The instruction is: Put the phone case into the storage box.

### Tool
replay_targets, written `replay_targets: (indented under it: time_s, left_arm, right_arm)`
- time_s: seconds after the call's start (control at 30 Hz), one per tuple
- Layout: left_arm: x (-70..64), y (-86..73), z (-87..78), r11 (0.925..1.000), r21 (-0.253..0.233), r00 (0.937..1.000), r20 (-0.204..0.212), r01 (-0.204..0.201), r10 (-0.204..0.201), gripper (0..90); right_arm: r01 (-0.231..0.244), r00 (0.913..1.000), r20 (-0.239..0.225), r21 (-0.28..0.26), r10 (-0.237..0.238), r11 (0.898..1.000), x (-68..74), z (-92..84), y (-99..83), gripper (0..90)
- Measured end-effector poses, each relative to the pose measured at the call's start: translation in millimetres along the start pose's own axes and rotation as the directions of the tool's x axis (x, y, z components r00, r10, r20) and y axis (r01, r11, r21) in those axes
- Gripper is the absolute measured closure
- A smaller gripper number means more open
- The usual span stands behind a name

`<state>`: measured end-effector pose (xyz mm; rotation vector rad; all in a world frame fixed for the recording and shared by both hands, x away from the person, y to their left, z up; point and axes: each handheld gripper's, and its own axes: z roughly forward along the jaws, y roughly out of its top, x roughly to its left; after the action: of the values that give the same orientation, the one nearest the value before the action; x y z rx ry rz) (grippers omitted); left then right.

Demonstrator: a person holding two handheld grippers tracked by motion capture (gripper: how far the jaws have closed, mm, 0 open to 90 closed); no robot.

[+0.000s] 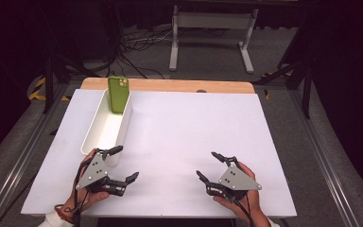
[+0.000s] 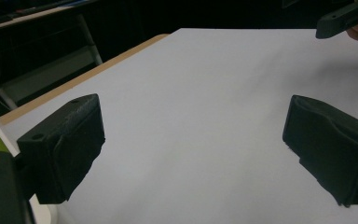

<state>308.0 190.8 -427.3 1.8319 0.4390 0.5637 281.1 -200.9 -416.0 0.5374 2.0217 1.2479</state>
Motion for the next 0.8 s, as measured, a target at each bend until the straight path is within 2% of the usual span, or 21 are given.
replay_targets:
  time_s: [0.47,0.53,0.8]
  left_arm:
    - [-1.4,0.4,1.0,0.9999,0.003,0.9999,0.001,-0.013,0.013,6.4]
    - [-1.9,0.3,1.2,1.0000,-0.001,1.0000,0.003,-0.002,0.002,6.4]
    - [-1.6,0.6,2.8,0.9998,0.016,0.9999,0.004,-0.011,0.011,6.4]
  right_arm:
    - [0.004,1.0000,-0.003,-0.001,-0.004,1.000,0.4,-0.7,0.0,27.4]
    - [0.001,1.0000,-0.002,-0.001,-0.001,1.000,-0.6,-0.2,-0.5,27.3]
    - [0.002,1.0000,-0.001,0.002,-0.002,1.000,-0.6,-0.6,-1.5,27.0]
